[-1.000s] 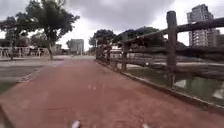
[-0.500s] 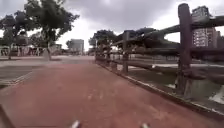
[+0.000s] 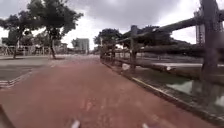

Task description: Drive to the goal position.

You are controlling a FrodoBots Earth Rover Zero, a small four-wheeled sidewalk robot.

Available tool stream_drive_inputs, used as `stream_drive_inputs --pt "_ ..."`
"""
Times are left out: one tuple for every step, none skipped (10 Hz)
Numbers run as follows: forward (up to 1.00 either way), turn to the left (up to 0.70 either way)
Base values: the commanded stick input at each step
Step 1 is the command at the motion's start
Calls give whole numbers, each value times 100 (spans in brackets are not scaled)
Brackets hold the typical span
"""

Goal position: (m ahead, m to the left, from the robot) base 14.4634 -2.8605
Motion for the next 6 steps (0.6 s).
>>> stream_drive_inputs --pt "70 5" --pt "70 10" --pt "70 26" --pt "70 35" --pt "70 35" --pt "70 23"
